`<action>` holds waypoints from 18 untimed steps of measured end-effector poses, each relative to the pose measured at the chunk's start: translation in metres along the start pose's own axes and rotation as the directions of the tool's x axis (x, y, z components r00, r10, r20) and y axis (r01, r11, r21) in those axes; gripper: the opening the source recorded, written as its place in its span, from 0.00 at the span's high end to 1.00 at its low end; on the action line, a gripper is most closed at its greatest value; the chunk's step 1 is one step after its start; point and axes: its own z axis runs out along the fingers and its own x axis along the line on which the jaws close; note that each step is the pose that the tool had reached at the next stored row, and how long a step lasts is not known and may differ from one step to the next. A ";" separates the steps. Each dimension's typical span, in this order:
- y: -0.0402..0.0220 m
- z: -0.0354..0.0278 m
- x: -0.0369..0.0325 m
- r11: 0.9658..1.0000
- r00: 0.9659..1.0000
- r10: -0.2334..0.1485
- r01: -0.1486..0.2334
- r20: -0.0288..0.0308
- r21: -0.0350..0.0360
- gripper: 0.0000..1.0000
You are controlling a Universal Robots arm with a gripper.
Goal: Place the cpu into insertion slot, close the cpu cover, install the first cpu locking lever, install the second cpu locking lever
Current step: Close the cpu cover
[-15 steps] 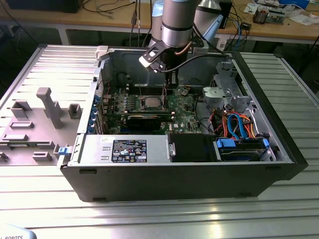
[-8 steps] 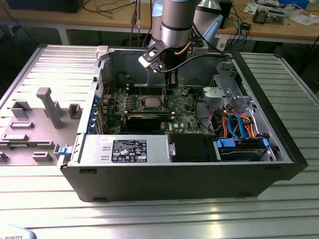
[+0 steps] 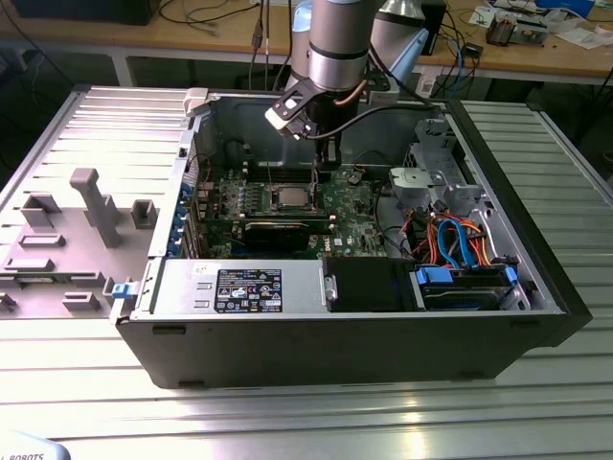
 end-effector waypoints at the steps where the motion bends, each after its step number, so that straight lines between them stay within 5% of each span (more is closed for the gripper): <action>1: -0.0002 0.0000 0.0000 1.000 1.000 0.000 0.000 0.000 0.000 0.89; 18: -0.0070 -0.0001 0.0000 1.000 1.000 0.000 0.000 0.000 0.000 0.89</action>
